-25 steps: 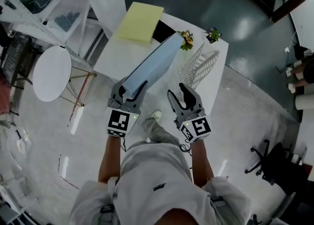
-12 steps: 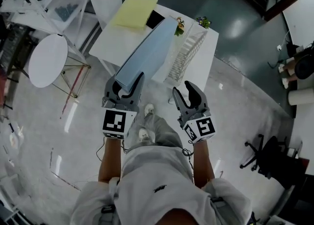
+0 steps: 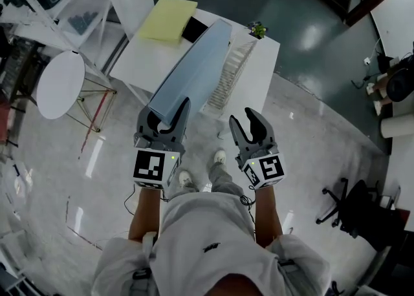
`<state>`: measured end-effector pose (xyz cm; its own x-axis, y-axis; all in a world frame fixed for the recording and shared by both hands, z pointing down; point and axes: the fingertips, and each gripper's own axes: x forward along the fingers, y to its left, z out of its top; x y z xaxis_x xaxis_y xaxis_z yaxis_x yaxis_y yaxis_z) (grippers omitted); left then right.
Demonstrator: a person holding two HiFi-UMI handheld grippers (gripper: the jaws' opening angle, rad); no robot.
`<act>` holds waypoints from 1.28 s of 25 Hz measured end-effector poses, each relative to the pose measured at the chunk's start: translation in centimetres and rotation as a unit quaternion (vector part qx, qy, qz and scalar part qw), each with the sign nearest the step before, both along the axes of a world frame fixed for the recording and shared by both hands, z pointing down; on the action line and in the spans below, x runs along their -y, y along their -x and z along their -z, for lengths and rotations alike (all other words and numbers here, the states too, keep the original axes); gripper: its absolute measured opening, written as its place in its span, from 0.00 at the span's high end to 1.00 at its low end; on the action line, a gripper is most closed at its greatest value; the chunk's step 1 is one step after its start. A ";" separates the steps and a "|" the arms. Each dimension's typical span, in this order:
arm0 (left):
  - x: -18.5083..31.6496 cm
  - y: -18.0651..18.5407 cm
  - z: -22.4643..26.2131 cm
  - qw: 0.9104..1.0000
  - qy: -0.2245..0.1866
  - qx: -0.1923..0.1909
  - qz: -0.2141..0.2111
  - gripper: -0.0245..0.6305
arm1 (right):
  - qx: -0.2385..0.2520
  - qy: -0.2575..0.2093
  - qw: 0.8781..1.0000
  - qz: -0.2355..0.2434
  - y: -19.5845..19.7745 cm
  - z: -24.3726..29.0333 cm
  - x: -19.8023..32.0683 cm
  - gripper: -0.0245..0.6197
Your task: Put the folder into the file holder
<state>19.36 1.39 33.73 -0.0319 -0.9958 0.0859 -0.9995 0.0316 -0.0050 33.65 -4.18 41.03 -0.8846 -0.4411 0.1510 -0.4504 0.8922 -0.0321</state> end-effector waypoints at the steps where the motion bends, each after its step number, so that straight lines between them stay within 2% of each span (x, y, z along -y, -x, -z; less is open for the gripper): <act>1: 0.5 -0.6 0.1 1.000 0.000 -0.001 0.002 0.72 | 0.000 0.002 1.000 0.003 -0.5 0.0 0.7 0.68; 13: 7.5 -4.3 0.1 0.999 -0.009 -0.002 0.048 0.72 | -0.007 0.034 0.999 0.041 -3.9 -1.9 8.0 0.70; 16: 9.1 -4.6 -0.1 0.998 -0.013 0.003 0.061 0.72 | -0.007 0.039 0.998 0.049 -4.2 -2.4 9.3 0.70; 32: 15.0 -4.9 -2.2 0.993 -0.041 -0.027 0.111 0.72 | -0.022 0.062 0.994 0.088 -3.9 -5.0 13.3 0.71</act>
